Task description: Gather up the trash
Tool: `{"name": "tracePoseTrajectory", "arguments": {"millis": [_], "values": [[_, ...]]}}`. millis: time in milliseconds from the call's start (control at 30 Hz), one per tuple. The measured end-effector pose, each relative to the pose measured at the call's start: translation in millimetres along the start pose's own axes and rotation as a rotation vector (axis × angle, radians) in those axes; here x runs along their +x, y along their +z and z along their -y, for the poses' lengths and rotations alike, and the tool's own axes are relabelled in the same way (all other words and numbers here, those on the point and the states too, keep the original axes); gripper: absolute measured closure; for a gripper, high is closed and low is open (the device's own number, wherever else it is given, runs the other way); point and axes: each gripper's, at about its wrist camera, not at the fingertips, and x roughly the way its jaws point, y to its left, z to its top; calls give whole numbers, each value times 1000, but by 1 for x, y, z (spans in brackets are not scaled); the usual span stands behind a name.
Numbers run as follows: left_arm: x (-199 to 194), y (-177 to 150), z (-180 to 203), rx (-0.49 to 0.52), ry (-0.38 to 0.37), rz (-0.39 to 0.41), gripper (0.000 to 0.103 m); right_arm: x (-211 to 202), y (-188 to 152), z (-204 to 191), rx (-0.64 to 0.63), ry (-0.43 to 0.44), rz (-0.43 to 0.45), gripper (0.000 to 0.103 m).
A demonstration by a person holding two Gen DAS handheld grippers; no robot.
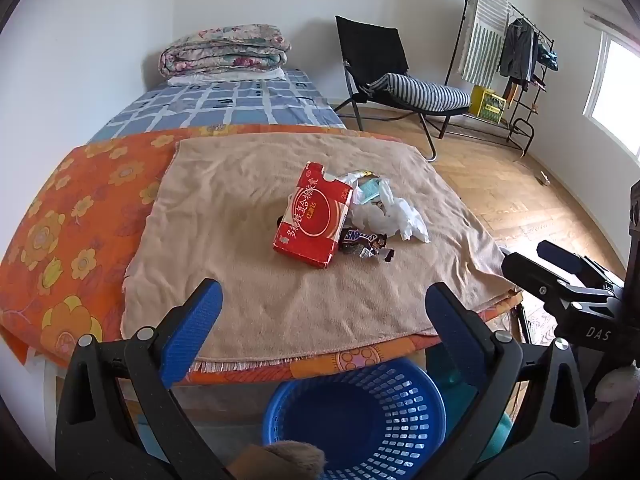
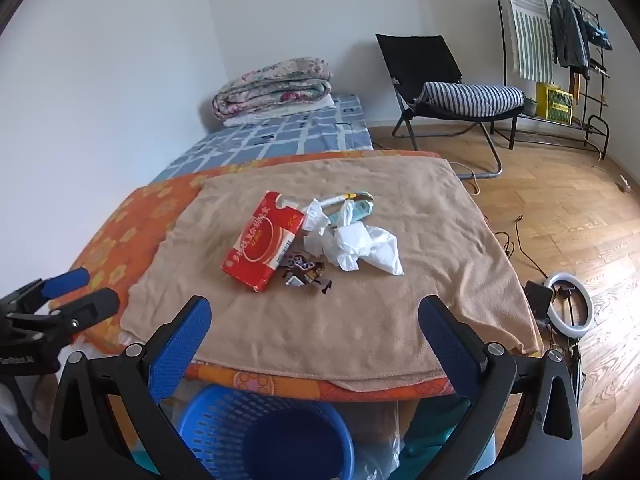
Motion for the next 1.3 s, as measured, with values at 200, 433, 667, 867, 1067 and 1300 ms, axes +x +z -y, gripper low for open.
{"name": "tracePoseTrajectory", "arguments": {"millis": [200,433,667,867,1067,1300], "values": [[4,0,3,6,-10,-5,0,7,-1,-2,-3,-8,-17,0],[8,-1,6,-7,-26,-25,0,2,7,-5,7,8,-3,0],[12,-5,-2,-38,-28,-30,0,5,-1,0,13,18,-4,0],[13,-3,-3,-40,-28,-33,0,6,-1,0,11,19,-5,0],[13,-4,-4,-42,-29,-33,0,6,-1,-2,13,23,-8,0],[13,-6,-4,-47,-26,-30,0,6,-3,-3,13,25,-10,0]]}}
